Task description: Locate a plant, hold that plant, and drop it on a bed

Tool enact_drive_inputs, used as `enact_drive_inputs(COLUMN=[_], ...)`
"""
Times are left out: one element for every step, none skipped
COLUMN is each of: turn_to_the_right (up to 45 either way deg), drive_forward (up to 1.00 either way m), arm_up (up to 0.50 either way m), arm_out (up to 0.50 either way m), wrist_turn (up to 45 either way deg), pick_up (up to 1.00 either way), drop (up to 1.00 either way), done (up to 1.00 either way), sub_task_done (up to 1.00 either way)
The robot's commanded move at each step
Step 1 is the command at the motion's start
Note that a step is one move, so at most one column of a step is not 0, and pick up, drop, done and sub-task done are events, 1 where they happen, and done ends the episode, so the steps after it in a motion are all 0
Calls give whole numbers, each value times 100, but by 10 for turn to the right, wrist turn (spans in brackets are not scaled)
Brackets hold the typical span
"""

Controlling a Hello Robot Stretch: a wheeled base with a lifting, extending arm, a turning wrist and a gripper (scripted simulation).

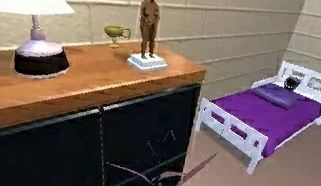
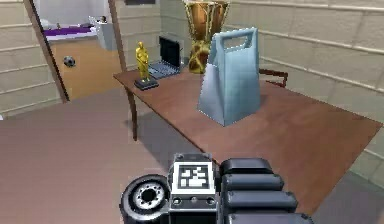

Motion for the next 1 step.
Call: enact_drive_inputs(turn_to_the_right=[450], drive_forward=[0], arm_up=[0], arm_out=[0], wrist_turn=[0], pick_up=[0], drop=[0], done=[0], sub_task_done=[0])
